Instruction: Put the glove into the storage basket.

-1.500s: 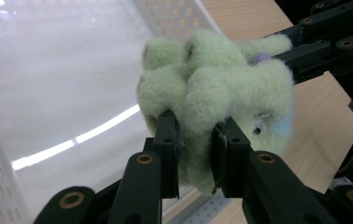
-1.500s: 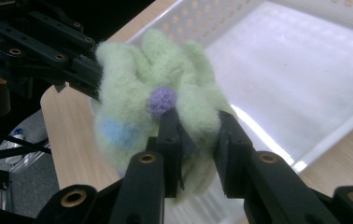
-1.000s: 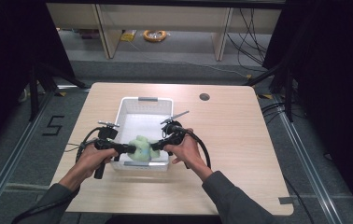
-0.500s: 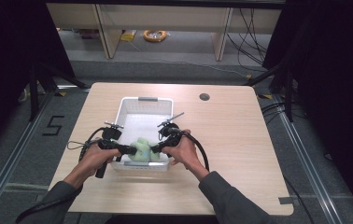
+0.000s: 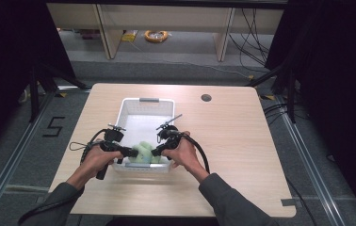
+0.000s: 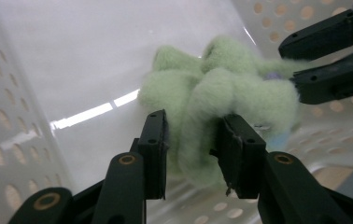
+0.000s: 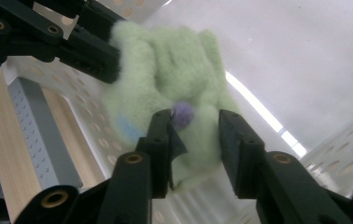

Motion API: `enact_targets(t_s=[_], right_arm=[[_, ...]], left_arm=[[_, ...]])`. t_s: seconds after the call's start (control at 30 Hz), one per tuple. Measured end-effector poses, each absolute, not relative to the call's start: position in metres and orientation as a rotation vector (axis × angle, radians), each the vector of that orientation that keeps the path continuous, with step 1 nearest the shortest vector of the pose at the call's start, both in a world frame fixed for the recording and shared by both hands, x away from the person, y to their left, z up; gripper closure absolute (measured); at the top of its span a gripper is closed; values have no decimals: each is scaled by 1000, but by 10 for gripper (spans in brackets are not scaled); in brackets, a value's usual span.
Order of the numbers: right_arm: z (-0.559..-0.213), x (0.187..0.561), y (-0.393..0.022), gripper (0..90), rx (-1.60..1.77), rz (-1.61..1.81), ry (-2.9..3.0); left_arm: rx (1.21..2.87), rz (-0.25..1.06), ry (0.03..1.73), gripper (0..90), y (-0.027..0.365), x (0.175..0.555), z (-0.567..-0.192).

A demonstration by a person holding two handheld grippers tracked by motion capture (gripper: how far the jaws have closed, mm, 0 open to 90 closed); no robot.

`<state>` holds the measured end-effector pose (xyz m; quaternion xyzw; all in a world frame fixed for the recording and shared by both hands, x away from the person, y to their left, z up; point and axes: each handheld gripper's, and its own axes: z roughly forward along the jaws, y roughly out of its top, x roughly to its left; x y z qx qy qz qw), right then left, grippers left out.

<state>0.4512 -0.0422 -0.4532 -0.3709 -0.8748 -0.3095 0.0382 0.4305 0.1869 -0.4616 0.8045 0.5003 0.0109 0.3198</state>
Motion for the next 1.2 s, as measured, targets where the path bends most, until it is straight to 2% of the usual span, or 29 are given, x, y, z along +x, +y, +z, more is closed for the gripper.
enact_targets(t_s=[0.17, 0.33, 0.67, 0.8, 1.03, 1.2], right_arm=[[-446, 453, -41, 589, -1131, -983, -2712], [-439, 454, -44, 566, -1128, -1022, -2729], [-426, 450, -53, 528, -1177, -1026, -2728], [-422, 448, -61, 501, -1101, -1106, -2751], [-415, 442, -72, 478, -1163, -1098, -2701], [-414, 439, -83, 450, -1090, -1187, -2685]], left_arm=[[2086, 67, 1312, 581, 187, 431, -454], [2087, 117, 1323, 530, 186, 430, -450], [2014, 130, 1358, 431, 189, 428, -444], [1996, 148, 1330, 404, 190, 421, -435], [1996, 125, 1309, 359, 187, 414, -430], [1976, 98, 1286, 331, 185, 405, -428]])
